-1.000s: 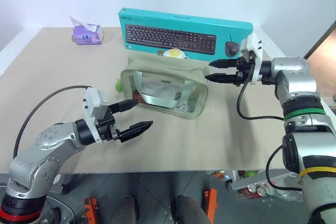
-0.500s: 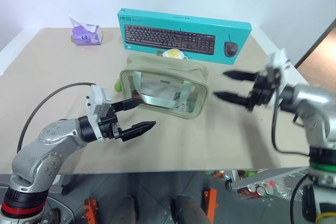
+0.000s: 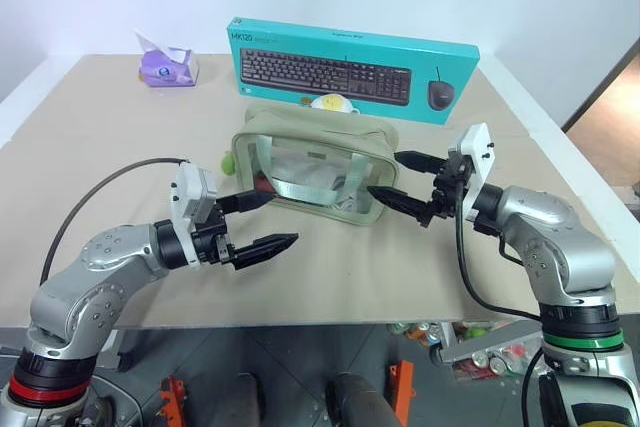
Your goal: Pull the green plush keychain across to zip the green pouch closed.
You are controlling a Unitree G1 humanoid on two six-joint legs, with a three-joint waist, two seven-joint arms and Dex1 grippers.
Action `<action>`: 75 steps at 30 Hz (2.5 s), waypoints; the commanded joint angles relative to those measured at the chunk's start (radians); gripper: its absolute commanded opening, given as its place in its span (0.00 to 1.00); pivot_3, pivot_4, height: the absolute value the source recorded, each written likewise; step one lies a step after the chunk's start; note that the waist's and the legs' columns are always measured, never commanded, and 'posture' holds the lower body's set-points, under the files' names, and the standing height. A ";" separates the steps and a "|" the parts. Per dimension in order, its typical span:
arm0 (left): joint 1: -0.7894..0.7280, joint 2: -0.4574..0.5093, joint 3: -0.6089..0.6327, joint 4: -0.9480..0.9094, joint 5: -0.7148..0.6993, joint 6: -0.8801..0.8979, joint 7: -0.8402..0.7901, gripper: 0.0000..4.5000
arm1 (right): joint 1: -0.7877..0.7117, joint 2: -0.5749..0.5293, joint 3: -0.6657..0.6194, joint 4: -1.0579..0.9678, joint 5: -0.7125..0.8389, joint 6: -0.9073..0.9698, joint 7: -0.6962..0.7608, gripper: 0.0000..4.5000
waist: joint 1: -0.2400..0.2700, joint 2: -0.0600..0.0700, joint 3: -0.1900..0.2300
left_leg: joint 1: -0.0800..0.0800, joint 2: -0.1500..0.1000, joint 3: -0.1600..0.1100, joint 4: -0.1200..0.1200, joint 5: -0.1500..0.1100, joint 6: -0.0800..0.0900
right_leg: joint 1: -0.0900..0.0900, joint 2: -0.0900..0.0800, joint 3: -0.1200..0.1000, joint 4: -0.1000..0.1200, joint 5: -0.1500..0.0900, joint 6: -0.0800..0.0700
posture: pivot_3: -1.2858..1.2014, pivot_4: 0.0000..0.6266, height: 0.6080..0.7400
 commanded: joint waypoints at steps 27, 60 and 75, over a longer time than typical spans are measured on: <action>-0.003 -0.011 0.020 -0.005 0.015 -0.016 -0.004 1.00 | -0.087 -0.238 -0.048 0.186 -0.003 -0.190 0.340 0.02 | 0.006 0.000 0.000 | -0.001 -0.002 0.000 0.001 0.000 0.000 | 0.000 -0.002 -0.001 0.000 -0.001 0.001 | 0.52 0.24 1.00; -0.009 -0.031 0.033 0.008 0.028 -0.019 0.014 1.00 | -0.205 -0.259 0.009 0.441 -0.114 -0.363 0.418 0.02 | -0.002 0.001 0.001 | 0.001 -0.001 0.001 0.001 0.000 0.000 | 0.001 -0.002 0.000 0.000 0.001 0.001 | 0.52 0.24 1.00; -0.090 -0.079 0.027 0.074 0.020 -0.001 0.048 1.00 | -0.182 -0.256 -0.009 0.427 -0.097 -0.318 0.422 0.02 | -0.002 0.001 0.000 | 0.003 -0.001 0.001 0.001 0.000 0.000 | 0.002 -0.001 0.001 0.000 0.001 0.001 | 0.52 0.24 1.00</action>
